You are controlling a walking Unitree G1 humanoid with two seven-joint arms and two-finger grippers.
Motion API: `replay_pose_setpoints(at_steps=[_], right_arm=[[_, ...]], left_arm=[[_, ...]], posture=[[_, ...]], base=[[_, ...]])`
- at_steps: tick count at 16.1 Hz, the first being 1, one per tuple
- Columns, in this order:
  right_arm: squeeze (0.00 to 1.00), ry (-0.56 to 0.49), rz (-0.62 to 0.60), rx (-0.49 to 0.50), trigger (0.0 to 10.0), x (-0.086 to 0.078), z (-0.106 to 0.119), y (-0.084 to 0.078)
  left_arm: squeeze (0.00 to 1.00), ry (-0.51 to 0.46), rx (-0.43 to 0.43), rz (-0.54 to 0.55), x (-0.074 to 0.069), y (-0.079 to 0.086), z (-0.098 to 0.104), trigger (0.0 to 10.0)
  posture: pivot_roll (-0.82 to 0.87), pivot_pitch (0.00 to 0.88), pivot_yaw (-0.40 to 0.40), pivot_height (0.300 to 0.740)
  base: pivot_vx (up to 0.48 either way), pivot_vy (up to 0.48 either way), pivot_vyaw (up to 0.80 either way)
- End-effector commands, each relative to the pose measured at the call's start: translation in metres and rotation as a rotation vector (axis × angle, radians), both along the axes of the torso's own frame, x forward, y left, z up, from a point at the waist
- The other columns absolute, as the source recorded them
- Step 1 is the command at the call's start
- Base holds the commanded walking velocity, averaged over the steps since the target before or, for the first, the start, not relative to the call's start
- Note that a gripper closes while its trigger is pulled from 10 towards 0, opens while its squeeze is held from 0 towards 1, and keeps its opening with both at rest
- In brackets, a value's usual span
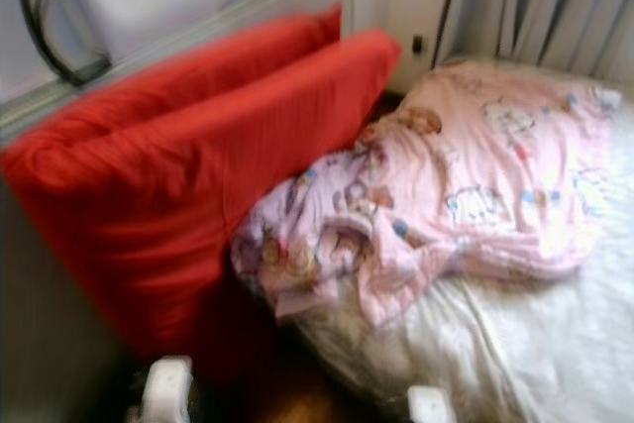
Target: Clean up the room
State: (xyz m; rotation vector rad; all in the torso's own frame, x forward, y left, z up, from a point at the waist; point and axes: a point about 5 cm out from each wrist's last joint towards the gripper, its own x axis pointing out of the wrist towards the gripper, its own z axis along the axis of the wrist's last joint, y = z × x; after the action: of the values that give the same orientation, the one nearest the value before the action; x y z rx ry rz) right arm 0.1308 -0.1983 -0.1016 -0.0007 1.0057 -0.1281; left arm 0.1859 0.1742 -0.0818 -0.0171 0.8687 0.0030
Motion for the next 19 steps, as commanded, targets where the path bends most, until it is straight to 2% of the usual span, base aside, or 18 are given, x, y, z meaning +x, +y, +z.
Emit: replay_pose_setpoints(at_steps=[1, 7, 10, 13, 16, 17, 19], right_arm=[[0.00, -0.018, 0.020, 0.025, 10.0, 0.007, 0.001, 0.012], [0.00, -0.026, 0.021, 0.039, 10.0, 0.007, 0.001, 0.013], [0.00, -0.045, 0.007, 0.050, 10.0, 0.008, 0.002, 0.014], [0.00, -0.062, 0.000, 0.047, 10.0, 0.009, 0.003, 0.014], [0.00, -0.137, -0.054, 0.061, 10.0, 0.011, 0.006, 0.012], [0.00, -0.146, -0.059, 0.065, 10.0, 0.011, 0.006, 0.012], [0.00, -0.195, -0.063, 0.081, 10.0, 0.013, 0.009, 0.012]], left_arm=[[0.00, 0.025, 0.033, 0.014, -0.005, 0.014, -0.001, 10.0], [0.00, 0.011, 0.031, 0.013, -0.003, 0.014, 0.000, 10.0], [0.00, -0.014, 0.028, 0.004, 0.002, 0.013, 0.003, 10.0], [0.00, -0.069, 0.022, -0.007, 0.015, 0.012, 0.010, 10.0], [0.00, -0.236, 0.010, -0.015, 0.043, 0.013, 0.031, 10.0], [0.00, -0.253, 0.008, -0.011, 0.045, 0.014, 0.033, 10.0], [0.00, -0.390, 0.006, 0.012, 0.063, 0.018, 0.051, 10.0]], posture=[[-0.03, 0.018, 0.043, 0.740], [-0.03, 0.020, 0.044, 0.740], [-0.03, 0.019, 0.048, 0.740], [-0.03, 0.019, 0.048, 0.740], [-0.05, 0.005, 0.045, 0.740], [-0.05, 0.005, 0.045, 0.740], [-0.05, 0.000, 0.041, 0.740]], base=[[0.255, 0.000, 0.00], [0.167, 0.000, 0.47], [0.000, 0.000, 0.00], [0.000, 0.000, 0.00], [0.000, 0.000, 0.00], [0.000, 0.000, 0.00], [0.000, 0.000, 0.00]])
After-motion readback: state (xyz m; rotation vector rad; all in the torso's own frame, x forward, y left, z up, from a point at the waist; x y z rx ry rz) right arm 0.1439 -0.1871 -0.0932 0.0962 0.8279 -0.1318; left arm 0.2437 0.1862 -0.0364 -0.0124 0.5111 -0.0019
